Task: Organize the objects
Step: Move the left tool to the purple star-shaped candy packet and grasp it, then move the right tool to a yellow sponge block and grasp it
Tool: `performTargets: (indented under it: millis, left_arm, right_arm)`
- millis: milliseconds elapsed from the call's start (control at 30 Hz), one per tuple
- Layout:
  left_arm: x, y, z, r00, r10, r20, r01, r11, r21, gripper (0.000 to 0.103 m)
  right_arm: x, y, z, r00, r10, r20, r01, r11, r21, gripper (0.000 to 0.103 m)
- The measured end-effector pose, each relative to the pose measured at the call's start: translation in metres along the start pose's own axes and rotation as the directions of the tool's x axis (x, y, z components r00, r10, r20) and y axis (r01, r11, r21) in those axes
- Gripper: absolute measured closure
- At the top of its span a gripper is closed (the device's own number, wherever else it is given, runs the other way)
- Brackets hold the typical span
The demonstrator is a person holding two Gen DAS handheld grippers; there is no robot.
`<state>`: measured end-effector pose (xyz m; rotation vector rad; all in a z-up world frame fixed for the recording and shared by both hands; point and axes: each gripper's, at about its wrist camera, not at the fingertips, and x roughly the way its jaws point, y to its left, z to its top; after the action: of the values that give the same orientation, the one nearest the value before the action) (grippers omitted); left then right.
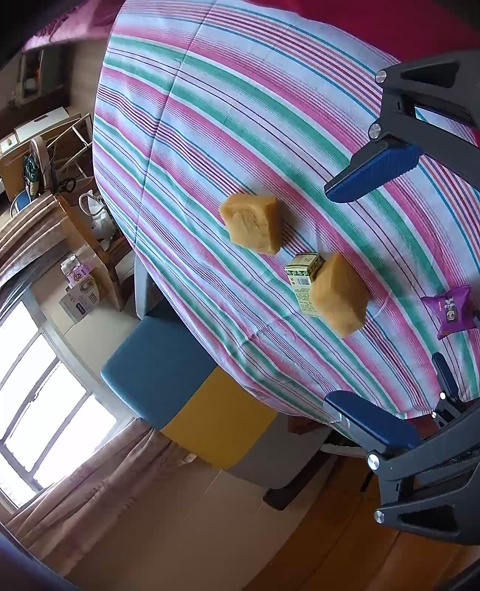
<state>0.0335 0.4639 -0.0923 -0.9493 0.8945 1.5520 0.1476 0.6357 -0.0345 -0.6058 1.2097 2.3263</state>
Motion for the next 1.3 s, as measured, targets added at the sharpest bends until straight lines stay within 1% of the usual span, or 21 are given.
performTargets:
  millis: [33, 100, 133, 167, 233, 300, 400, 467, 500, 600, 700, 833, 933, 1033, 1100, 1200, 1267, 1300]
  left_arm:
    - [0.004, 0.0, 0.003, 1.0, -0.006, -0.007, 0.006, 1.0, 0.0, 0.037]
    - [0.012, 0.002, 0.007, 0.999, -0.029, -0.016, 0.028, 0.999, -0.014, 0.042]
    - [0.016, 0.003, 0.008, 0.999, -0.043, -0.018, 0.042, 0.999, -0.03, 0.054]
    - [0.02, 0.005, 0.009, 0.998, -0.057, -0.022, 0.056, 0.997, -0.053, 0.064]
    - [0.025, 0.01, 0.005, 0.996, -0.085, -0.019, 0.083, 0.991, -0.103, 0.069]
    - [0.023, 0.015, -0.002, 0.995, -0.099, 0.015, 0.1, 0.984, -0.146, 0.071]
    - [0.015, 0.023, -0.018, 0.995, -0.088, 0.046, 0.096, 0.966, -0.242, 0.071]
    - [0.01, 0.026, -0.03, 0.995, -0.068, 0.068, 0.085, 0.951, -0.296, 0.071]
    - [0.007, 0.027, -0.039, 0.994, -0.06, 0.089, 0.086, 0.94, -0.33, 0.071]
    - [0.0, 0.026, -0.057, 0.988, -0.047, 0.147, 0.101, 0.918, -0.383, 0.071]
    - [-0.004, 0.025, -0.066, 0.982, -0.042, 0.182, 0.116, 0.902, -0.416, 0.071]
    - [-0.002, 0.028, -0.069, 0.98, -0.05, 0.193, 0.133, 0.885, -0.447, 0.071]
    - [-0.001, 0.032, -0.069, 0.977, -0.067, 0.201, 0.155, 0.873, -0.463, 0.071]
    - [-0.002, 0.034, -0.071, 0.975, -0.077, 0.207, 0.169, 0.865, -0.472, 0.071]
    - [-0.001, 0.034, -0.072, 0.974, -0.08, 0.211, 0.173, 0.864, -0.473, 0.071]
    - [-0.002, 0.036, -0.077, 0.97, -0.083, 0.227, 0.185, 0.856, -0.482, 0.071]
    - [-0.004, 0.038, -0.079, 0.969, -0.088, 0.233, 0.195, 0.851, -0.488, 0.071]
    - [-0.004, 0.039, -0.08, 0.968, -0.091, 0.234, 0.199, 0.848, -0.492, 0.071]
  right_arm:
    - [0.0, 0.0, 0.0, 1.0, 0.002, -0.001, -0.002, 1.0, 0.002, 0.0]
    - [0.0, 0.0, 0.0, 1.0, 0.004, -0.004, -0.004, 1.0, 0.003, 0.0]
    - [0.0, 0.0, 0.0, 1.0, 0.004, -0.004, -0.004, 1.0, 0.003, 0.0]
    - [0.0, 0.0, 0.0, 1.0, 0.004, -0.004, -0.004, 1.0, 0.003, 0.0]
    - [0.001, 0.0, 0.0, 1.0, 0.003, -0.007, -0.003, 1.0, 0.0, 0.0]
    - [0.001, 0.001, 0.0, 1.0, -0.001, -0.009, 0.001, 1.0, -0.003, 0.0]
    - [0.001, 0.001, 0.0, 1.0, -0.005, -0.01, 0.005, 1.0, -0.005, 0.0]
    - [0.002, 0.002, 0.0, 1.0, -0.012, -0.012, 0.012, 1.0, -0.005, 0.0]
    - [0.003, 0.001, 0.0, 1.0, -0.016, -0.014, 0.016, 1.0, -0.003, 0.0]
    - [0.004, 0.001, 0.0, 0.999, -0.031, -0.022, 0.031, 1.0, -0.007, 0.0]
    - [0.007, 0.003, -0.001, 0.998, -0.055, -0.031, 0.054, 0.998, -0.022, 0.0]
    - [0.012, 0.006, -0.003, 0.995, -0.082, -0.059, 0.079, 0.996, -0.044, 0.0]
    - [0.02, 0.009, -0.007, 0.989, -0.095, -0.11, 0.088, 0.994, -0.063, 0.0]
    - [0.033, 0.011, -0.01, 0.975, -0.129, -0.179, 0.115, 0.99, -0.083, 0.0]
    - [0.04, 0.009, -0.007, 0.966, -0.154, -0.209, 0.143, 0.987, -0.07, 0.001]
    - [0.045, 0.006, 0.01, 0.958, -0.203, -0.201, 0.196, 0.979, -0.054, 0.004]
    - [0.048, 0.007, 0.025, 0.955, -0.234, -0.184, 0.227, 0.972, -0.059, 0.005]
    - [0.051, 0.008, 0.032, 0.95, -0.26, -0.175, 0.251, 0.965, -0.071, 0.005]
